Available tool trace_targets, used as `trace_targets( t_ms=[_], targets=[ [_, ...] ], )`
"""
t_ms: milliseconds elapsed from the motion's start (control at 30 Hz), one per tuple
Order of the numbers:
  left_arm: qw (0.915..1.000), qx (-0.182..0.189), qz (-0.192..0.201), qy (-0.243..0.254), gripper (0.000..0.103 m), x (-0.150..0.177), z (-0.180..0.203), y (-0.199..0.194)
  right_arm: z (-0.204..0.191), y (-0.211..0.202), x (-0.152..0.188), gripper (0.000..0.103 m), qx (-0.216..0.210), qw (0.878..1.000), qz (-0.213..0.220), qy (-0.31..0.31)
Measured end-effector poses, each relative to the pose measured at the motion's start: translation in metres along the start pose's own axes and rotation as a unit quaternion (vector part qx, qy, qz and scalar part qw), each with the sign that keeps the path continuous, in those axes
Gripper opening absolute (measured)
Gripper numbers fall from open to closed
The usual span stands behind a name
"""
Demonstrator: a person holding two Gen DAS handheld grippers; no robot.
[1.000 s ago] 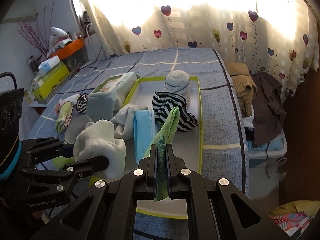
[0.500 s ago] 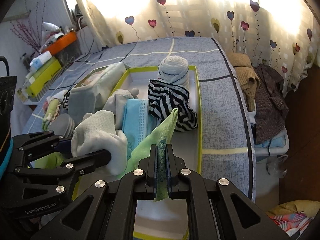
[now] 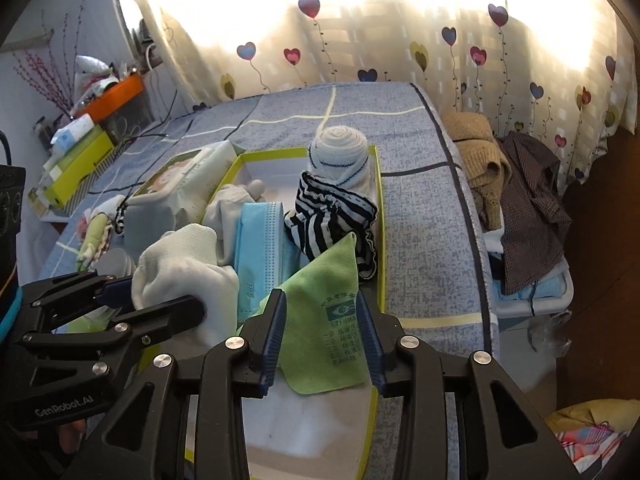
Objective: Organize soft objects
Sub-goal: 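Open the right tool to drop the green cloth while the left tool releases the white sock into the tray, then withdraw both open tools from the tray back toward the remaining items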
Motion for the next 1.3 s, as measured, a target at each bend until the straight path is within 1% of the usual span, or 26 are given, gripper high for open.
trace_targets(
  t_ms=[133,267,400,467,533,567,867,1067,1300],
  targets=[
    [0.9999,0.007,0.011,0.002,0.043,-0.002,0.002,-0.01,-0.005,-0.012,0.001,0.039,0.0,1.0,0.008,-0.001],
    [0.9998,0.013,0.017,-0.001,0.043,0.0,0.001,-0.024,-0.013,-0.019,0.009,0.045,-0.002,1.0,0.003,-0.002],
    [0.999,0.017,0.042,-0.007,0.043,-0.003,-0.002,-0.05,-0.029,-0.018,0.019,0.047,-0.012,1.0,-0.005,-0.008],
    [0.9983,0.015,0.056,-0.013,0.043,-0.005,-0.007,-0.063,-0.035,-0.015,0.024,0.056,-0.014,1.0,-0.012,-0.011],
    [0.9977,0.013,0.063,-0.017,0.043,-0.006,-0.012,-0.072,-0.041,-0.01,0.028,0.061,-0.013,1.0,-0.02,-0.012],
    [0.9974,0.012,0.068,-0.021,0.043,-0.006,-0.016,-0.077,-0.044,-0.007,0.03,0.062,-0.013,1.0,-0.024,-0.013],
    [0.9961,-0.01,0.07,-0.052,0.043,0.002,-0.056,-0.089,-0.042,0.03,0.029,0.062,0.0,0.999,-0.054,-0.001],
    [0.9934,-0.022,0.082,-0.078,0.043,0.001,-0.086,-0.097,-0.042,0.046,0.01,0.062,0.001,0.999,-0.049,-0.001],
    [0.9908,-0.039,0.079,-0.102,0.043,0.003,-0.116,-0.097,-0.041,0.055,-0.006,0.062,-0.002,0.999,-0.049,-0.005]
  ],
)
Point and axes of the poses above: each gripper's, at about its wrist camera, not at the fingertips, and y roughly the way its jaws point, z to its right, x to its underside, the point moved 10 cm from there along y, roughly the way its jaws point, and after that the axes turned 1 degree about -y, right-handed, at the moved point
